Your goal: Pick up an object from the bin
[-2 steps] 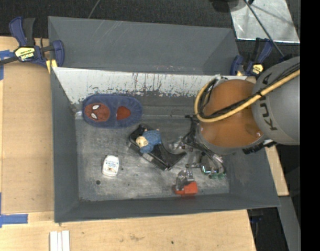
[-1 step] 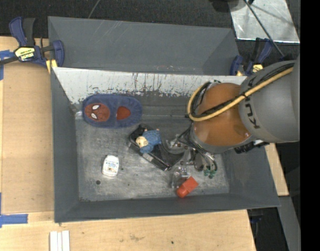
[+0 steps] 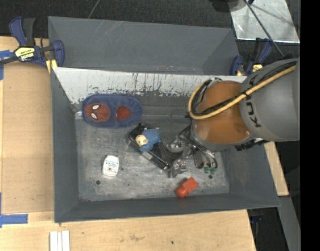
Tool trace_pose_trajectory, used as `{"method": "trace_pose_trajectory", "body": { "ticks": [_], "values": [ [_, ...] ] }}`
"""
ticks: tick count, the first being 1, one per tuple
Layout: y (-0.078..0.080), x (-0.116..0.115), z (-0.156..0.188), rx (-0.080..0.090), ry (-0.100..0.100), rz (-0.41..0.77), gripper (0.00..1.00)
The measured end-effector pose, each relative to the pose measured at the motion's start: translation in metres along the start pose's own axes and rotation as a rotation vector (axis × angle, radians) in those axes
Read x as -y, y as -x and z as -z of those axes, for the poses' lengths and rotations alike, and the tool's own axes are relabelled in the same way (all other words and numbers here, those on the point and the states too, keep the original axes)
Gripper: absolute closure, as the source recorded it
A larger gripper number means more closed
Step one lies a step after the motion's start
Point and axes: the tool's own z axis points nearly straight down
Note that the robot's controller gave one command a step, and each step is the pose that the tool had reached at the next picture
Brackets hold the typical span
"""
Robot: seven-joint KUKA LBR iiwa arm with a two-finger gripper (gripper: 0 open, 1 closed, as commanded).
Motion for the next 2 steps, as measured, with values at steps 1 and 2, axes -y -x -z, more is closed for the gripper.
{"method": "trace_pose_trajectory", "body": {
  "ticks": [1, 2],
  "values": [
    [0.058, 0.064, -0.002, -0.011, 0.004, 0.153, 1.0],
    [0.054, 0.071, 0.132, -0.017, -0.002, 0.19, 1.0]
  ]
}}
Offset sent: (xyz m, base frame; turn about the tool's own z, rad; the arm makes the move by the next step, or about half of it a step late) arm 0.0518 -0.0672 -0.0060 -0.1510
